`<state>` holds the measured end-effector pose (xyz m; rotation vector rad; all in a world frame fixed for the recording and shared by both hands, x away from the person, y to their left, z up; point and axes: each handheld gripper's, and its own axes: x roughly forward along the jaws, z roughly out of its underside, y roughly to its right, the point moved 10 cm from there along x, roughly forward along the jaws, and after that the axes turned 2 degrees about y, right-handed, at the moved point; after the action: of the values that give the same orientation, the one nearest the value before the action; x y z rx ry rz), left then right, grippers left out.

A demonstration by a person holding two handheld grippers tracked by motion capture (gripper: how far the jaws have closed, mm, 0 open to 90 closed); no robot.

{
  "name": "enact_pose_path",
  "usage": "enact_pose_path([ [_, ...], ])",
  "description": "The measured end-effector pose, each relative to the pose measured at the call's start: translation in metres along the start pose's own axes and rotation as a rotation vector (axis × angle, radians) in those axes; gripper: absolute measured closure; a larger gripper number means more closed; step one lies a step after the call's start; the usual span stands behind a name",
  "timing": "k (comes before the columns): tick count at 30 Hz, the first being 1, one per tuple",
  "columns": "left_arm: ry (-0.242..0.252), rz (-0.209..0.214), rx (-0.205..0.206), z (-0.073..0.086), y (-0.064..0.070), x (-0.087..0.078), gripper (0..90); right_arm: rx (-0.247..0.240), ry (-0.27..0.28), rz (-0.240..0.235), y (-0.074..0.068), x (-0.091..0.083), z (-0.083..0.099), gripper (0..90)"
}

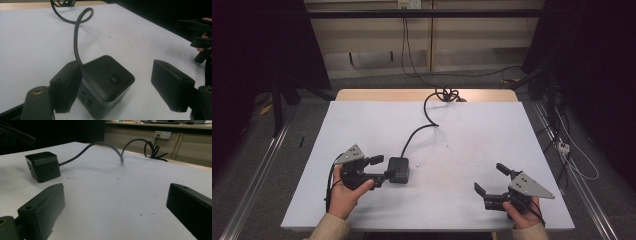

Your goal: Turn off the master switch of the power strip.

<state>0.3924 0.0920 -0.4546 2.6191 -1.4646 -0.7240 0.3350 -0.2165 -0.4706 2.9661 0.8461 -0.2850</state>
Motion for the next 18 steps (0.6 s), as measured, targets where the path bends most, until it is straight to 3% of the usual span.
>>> enact_pose_path([
  [6,0.009,0.004,0.01,-0.001,-0.003,-0.006,15.7,0.0,-0.002,-0.001,0.0,0.0,0.0,1.4],
  [18,0.012,-0.004,0.01,0.003,-0.012,-0.016,11.9,0.001,-0.002,-0.001,0.0,0.0,0.0,1.4],
])
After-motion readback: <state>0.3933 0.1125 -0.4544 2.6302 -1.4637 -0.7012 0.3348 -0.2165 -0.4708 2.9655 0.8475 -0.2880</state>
